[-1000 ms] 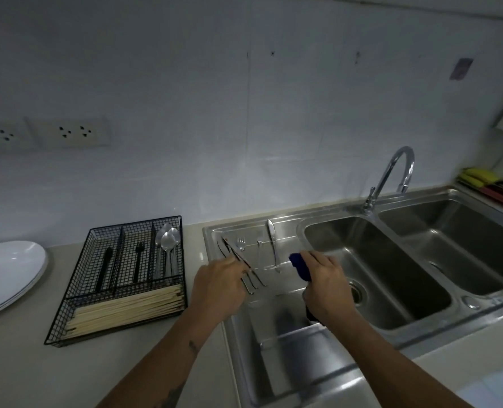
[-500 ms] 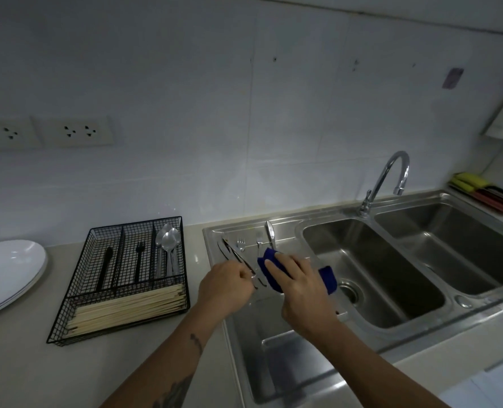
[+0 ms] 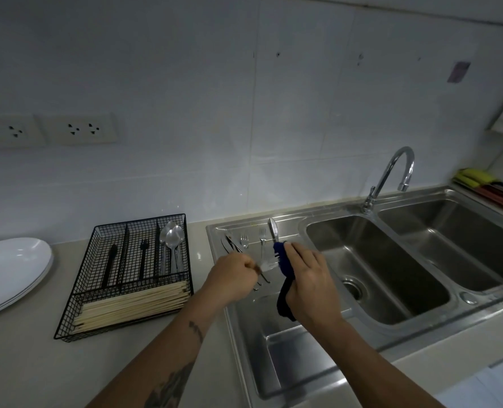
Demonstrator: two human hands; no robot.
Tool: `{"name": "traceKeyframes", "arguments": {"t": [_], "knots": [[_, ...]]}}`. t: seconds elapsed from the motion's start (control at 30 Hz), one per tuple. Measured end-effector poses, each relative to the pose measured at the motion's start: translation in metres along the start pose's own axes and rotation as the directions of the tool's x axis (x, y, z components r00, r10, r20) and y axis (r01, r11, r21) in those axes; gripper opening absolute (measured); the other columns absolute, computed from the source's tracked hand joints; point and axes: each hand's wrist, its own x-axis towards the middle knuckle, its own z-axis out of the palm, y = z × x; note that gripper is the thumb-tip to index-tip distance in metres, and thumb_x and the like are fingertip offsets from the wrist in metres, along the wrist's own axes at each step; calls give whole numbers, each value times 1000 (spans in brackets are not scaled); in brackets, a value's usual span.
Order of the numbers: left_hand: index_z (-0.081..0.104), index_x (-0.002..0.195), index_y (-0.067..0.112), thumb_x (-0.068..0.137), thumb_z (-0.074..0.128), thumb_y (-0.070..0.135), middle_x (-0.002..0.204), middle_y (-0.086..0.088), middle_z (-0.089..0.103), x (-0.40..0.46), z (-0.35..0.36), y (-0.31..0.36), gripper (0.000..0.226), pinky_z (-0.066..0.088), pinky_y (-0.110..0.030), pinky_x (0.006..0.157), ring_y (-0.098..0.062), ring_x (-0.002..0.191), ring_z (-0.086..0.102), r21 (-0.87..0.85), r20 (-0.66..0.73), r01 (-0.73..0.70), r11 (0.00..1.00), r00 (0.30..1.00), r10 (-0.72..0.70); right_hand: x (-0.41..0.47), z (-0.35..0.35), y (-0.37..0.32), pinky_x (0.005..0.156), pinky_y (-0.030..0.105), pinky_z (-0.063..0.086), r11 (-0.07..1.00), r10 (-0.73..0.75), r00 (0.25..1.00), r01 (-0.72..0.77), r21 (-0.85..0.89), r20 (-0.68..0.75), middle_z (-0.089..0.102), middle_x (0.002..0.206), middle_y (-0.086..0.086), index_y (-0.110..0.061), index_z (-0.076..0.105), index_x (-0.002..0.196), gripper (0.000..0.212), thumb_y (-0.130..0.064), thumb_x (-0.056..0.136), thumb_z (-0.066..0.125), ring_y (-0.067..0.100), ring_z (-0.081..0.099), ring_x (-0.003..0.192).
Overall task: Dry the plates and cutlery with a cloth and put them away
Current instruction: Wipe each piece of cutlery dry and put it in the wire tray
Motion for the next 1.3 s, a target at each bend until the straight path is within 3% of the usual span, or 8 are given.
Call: {"name": "traceKeyframes", "arguments": {"t": [0.1, 0.27, 0.53, 0.67, 0.87, 1.03, 1.2, 1.3], "knots": [[71, 94, 14, 97, 49, 16, 74, 0, 61, 1, 5, 4, 22, 38, -24, 58, -13, 65, 53, -50, 35, -10, 999, 999, 12, -1, 1, -1, 84, 34, 51, 998, -56, 997, 57, -27, 47, 60, 123, 5, -7, 57, 129, 69, 7, 62, 70, 24, 51, 103], [61, 60, 24, 95, 58, 17, 71, 4, 62, 0, 10, -5, 35, 38, -24, 59, -10, 64, 53, -234, -55, 56, 971, 996, -71, 1, -7, 17, 86, 35, 48, 993, 121, 992, -121, 8, 37, 60, 123, 5, -13, 56, 128, 61, 6, 70, 68, 28, 52, 108], [67, 67, 10, 88, 65, 8, 64, -6, 65, 4, 18, 12, 20, 45, -19, 53, -18, 60, 61, -284, -156, -32, 958, 988, -14, 1, -6, -6, 85, 33, 50, 996, -62, 997, 64, -54, 42, 59, 127, 6, -9, 60, 124, 62, 2, 64, 69, 25, 52, 103], [68, 79, 16, 90, 63, 8, 79, -6, 72, 8, 10, 12, 15, 60, -30, 68, -20, 77, 72, -391, -248, -13, 920, 964, -92, -13, -1, 11, 78, 42, 55, 994, 112, 991, -112, -10, 71, 61, 119, 6, -11, 62, 116, 62, 9, 58, 71, 29, 55, 100], [68, 86, 11, 84, 64, 3, 74, -5, 74, 11, 19, 10, 9, 63, -38, 72, -17, 72, 74, -581, -201, 114, 806, 940, -277, -3, -10, 1, 87, 36, 47, 986, 158, 987, -158, 54, -3, 57, 124, 6, -13, 57, 126, 61, 7, 69, 64, 27, 49, 108], [71, 80, 0, 81, 64, -1, 71, -13, 74, 20, 27, 14, 6, 62, -38, 70, -27, 69, 75, -805, -160, 121, 580, 898, -409, -10, 5, -22, 88, 40, 50, 996, 45, 989, -33, -86, 143, 51, 133, 11, -9, 46, 137, 83, -4, 59, 73, 29, 51, 111], [64, 96, 1, 84, 58, -8, 83, -21, 72, 13, 25, 7, 17, 61, -38, 72, -29, 70, 72, -899, -113, 77, 431, 910, -399, -16, 9, -5, 89, 48, 48, 982, 113, 981, -86, -170, 156, 52, 134, 11, -10, 44, 138, 89, -7, 56, 77, 33, 54, 115], [64, 99, 4, 86, 53, -10, 83, -17, 70, 9, 25, 10, 22, 59, -37, 69, -28, 74, 70, -934, -34, 84, 347, 947, -320, -11, 8, -16, 97, 63, 38, 973, 40, 985, 0, -229, 171, 52, 134, 9, -14, 46, 137, 89, -10, 54, 78, 32, 51, 121]]}}
